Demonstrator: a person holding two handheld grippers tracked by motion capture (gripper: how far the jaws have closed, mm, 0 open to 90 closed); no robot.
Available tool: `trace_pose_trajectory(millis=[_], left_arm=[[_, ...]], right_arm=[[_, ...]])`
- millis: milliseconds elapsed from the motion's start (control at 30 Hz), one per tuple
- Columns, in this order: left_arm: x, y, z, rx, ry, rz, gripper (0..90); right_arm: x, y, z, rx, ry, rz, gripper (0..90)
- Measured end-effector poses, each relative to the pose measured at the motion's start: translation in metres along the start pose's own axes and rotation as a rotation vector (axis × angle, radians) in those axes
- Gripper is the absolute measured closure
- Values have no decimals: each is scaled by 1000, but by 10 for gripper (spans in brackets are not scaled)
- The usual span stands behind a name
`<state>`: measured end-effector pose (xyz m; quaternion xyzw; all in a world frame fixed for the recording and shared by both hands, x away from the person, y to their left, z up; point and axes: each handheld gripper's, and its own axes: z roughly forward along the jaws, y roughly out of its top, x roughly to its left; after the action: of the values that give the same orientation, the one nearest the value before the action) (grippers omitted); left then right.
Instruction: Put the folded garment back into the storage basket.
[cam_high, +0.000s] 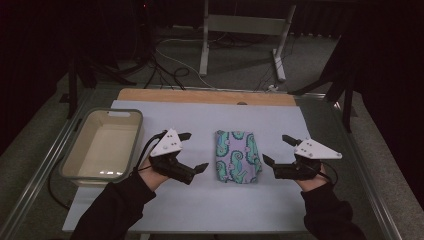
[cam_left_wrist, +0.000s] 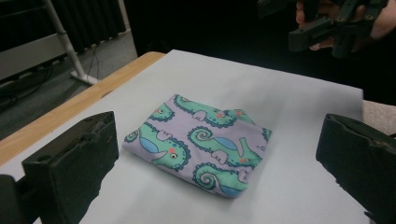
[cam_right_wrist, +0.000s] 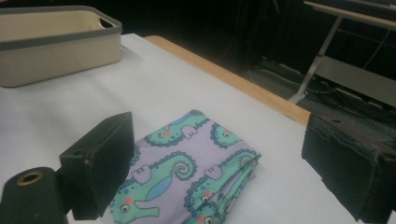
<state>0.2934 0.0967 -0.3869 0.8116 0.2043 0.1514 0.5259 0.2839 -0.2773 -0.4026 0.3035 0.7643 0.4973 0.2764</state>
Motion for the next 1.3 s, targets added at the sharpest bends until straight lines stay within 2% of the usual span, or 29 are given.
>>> trace_pose_trajectory(millis=[167,200,267,300,533,867,1067,1100,1300], left_arm=[[2,1,16,15,19,-24,0],[3,1,24,25,30,-42,0],[4,1,28,29,39,-47,0],[5,0,32,34,39,-53,0],[11,-9,62,82,58,-109,0],[13,-23,90,130,57,-159,0],[14,-31,106,156,51,-174,0],[14,-33,111,169,46,-183,0],[17,-41,125,194,55,-211,0]], right_arm=[[-4,-5,13,22,2,11,98],[-4,-8,21,45,4,16,98],[-4,-10,24,52,7,15,98],[-5,-13,31,66,15,24,98],[-5,-27,54,113,25,51,98],[-11,-44,75,168,23,92,98],[-11,-51,83,188,16,93,99],[-10,-56,89,207,18,101,99],[-11,-64,97,234,9,113,98]])
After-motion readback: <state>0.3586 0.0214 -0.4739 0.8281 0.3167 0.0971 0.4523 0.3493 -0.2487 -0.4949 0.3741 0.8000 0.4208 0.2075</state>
